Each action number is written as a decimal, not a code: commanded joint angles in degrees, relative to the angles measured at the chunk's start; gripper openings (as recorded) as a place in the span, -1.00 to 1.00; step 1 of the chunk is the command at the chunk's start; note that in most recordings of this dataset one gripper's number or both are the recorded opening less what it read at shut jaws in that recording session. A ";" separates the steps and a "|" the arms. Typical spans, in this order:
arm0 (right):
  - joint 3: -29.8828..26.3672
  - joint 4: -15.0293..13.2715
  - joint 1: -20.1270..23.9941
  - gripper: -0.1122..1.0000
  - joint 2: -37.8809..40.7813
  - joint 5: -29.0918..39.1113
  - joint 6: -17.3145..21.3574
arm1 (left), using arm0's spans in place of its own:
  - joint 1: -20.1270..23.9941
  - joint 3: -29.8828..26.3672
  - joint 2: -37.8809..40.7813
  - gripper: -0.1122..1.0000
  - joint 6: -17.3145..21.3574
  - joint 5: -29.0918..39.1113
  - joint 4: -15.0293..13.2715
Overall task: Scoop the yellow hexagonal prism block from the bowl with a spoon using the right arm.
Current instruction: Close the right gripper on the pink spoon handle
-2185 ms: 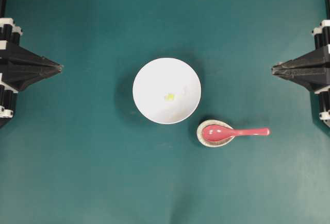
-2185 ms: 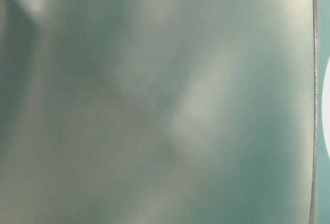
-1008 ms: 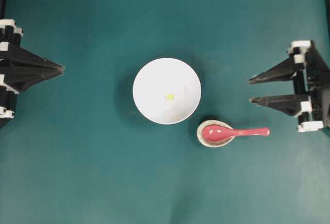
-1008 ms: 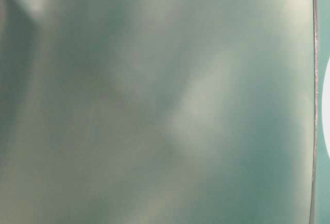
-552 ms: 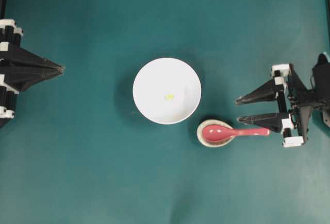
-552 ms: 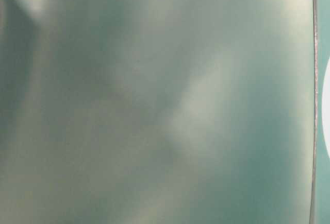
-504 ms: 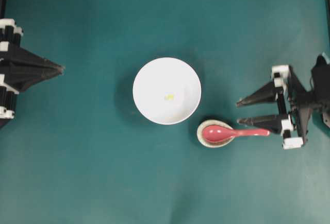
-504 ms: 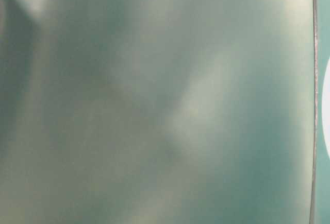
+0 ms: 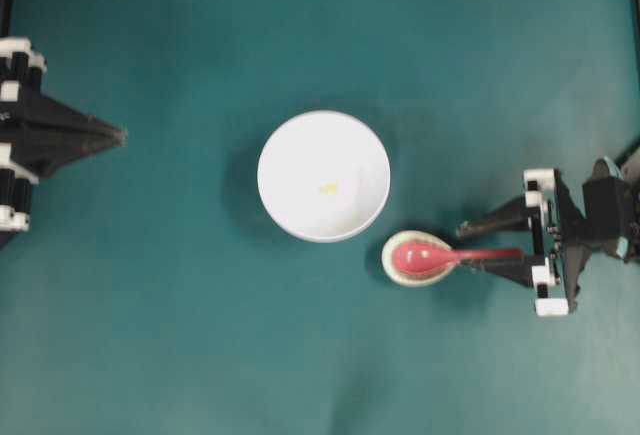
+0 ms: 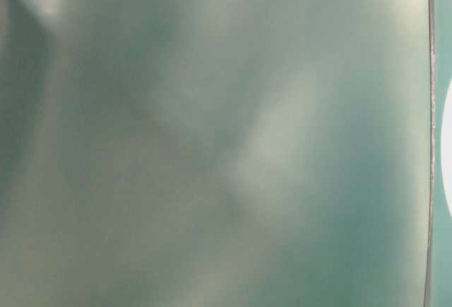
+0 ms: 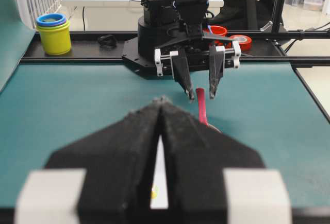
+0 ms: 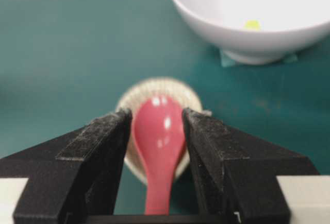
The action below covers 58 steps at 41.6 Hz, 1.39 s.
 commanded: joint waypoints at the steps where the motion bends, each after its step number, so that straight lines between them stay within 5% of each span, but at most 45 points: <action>1: -0.35 2.02 1.67 0.13 1.49 -1.67 -0.09 | 0.09 -1.32 0.53 -0.80 0.09 -0.26 0.18; 58: -0.79 2.02 4.22 0.13 6.24 1.23 -0.18 | 0.09 -1.32 0.53 -0.79 0.18 -0.26 0.18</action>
